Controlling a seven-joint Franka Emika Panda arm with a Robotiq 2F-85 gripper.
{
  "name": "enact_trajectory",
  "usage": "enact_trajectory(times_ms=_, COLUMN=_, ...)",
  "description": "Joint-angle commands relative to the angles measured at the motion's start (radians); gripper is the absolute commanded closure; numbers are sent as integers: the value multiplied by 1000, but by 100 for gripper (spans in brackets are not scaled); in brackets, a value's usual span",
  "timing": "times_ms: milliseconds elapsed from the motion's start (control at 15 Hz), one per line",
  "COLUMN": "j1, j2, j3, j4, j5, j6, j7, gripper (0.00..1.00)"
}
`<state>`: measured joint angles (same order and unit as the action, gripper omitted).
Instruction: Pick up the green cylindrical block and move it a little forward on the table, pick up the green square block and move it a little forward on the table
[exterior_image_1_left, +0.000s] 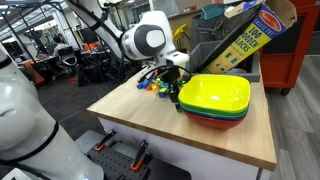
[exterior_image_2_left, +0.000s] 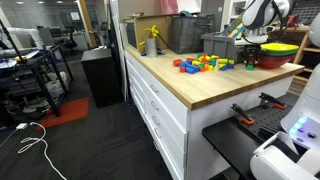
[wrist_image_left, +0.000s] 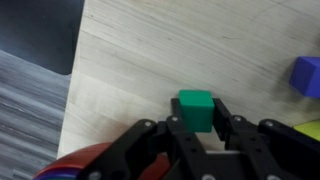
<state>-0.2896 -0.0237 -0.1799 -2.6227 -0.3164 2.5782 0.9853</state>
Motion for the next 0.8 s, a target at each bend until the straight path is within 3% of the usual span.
enact_trajectory(times_ms=0, j1=26, j2=-17, j3=-8, j4=19, j5=3, j6=-17, j7=-5, gripper=91)
enact_trajectory(times_ms=733, j1=115, j2=-212, j3=110, j4=70, j5=25, j6=-198, j7=-124, gripper=91)
